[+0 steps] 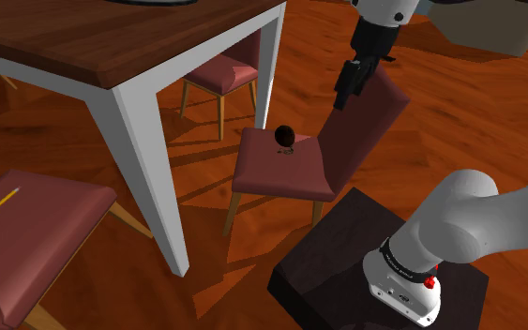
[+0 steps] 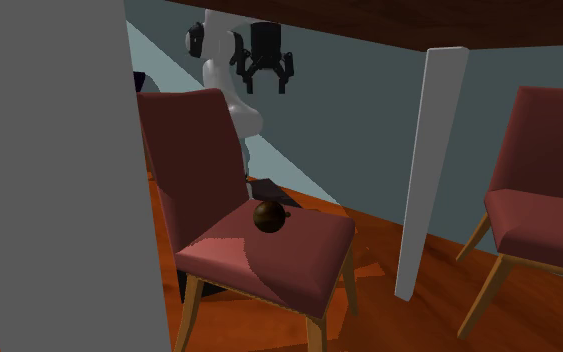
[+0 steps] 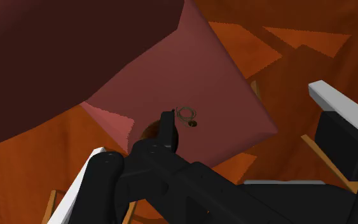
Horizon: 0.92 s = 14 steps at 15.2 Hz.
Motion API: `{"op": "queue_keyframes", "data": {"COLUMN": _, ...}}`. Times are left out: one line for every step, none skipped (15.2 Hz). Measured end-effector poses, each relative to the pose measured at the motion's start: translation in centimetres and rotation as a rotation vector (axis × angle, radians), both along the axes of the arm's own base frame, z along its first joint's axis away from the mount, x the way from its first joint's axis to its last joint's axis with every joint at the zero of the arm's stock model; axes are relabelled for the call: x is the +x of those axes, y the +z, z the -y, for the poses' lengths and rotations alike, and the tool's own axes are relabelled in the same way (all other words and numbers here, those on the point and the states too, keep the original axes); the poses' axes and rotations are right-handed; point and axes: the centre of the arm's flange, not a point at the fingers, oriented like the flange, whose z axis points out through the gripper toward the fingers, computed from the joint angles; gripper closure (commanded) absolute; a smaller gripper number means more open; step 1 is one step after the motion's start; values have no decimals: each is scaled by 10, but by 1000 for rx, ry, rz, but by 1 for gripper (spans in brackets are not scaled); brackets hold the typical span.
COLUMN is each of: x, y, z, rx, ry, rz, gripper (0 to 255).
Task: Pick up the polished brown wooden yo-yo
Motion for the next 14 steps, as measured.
{"op": "queue_keyframes", "data": {"x": 0, "y": 0, "z": 0, "rx": 0, "ry": 0, "rz": 0, "gripper": 0}}
{"op": "queue_keyframes", "data": {"x": 5, "y": -4, "z": 0, "rx": 1, "ry": -7, "rz": -4, "gripper": 0}}
{"op": "queue_keyframes", "data": {"x": 12, "y": -12, "z": 3, "rx": 3, "ry": -19, "rz": -10, "gripper": 0}}
{"op": "queue_keyframes", "data": {"x": 21, "y": -18, "z": 4, "rx": 5, "ry": -32, "rz": -17, "gripper": 0}}
{"op": "queue_keyframes", "data": {"x": 33, "y": -27, "z": 7, "rx": 7, "ry": -46, "rz": -25, "gripper": 0}}
{"op": "queue_keyframes", "data": {"x": 45, "y": -35, "z": 10, "rx": 9, "ry": -61, "rz": -32, "gripper": 0}}
{"op": "queue_keyframes", "data": {"x": 54, "y": -43, "z": 11, "rx": 11, "ry": -76, "rz": -40, "gripper": 0}}
{"op": "queue_keyframes", "data": {"x": 65, "y": -52, "z": 16, "rx": 14, "ry": -92, "rz": -48, "gripper": 0}}
{"op": "queue_keyframes", "data": {"x": 77, "y": -61, "z": 20, "rx": 16, "ry": -107, "rz": -55, "gripper": 0}}
{"op": "queue_keyframes", "data": {"x": 88, "y": -72, "z": 25, "rx": 18, "ry": -123, "rz": -64, "gripper": 0}}
{"op": "queue_keyframes", "data": {"x": 98, "y": -80, "z": 26, "rx": 21, "ry": -138, "rz": -72, "gripper": 0}}
{"op": "queue_keyframes", "data": {"x": 107, "y": -88, "z": 29, "rx": 23, "ry": -153, "rz": -79, "gripper": 0}}
{"op": "queue_keyframes", "data": {"x": 118, "y": -98, "z": 32, "rx": 25, "ry": -169, "rz": -87, "gripper": 0}}
{"op": "queue_keyframes", "data": {"x": 125, "y": -107, "z": 37, "rx": 27, "ry": -184, "rz": -95, "gripper": 0}}
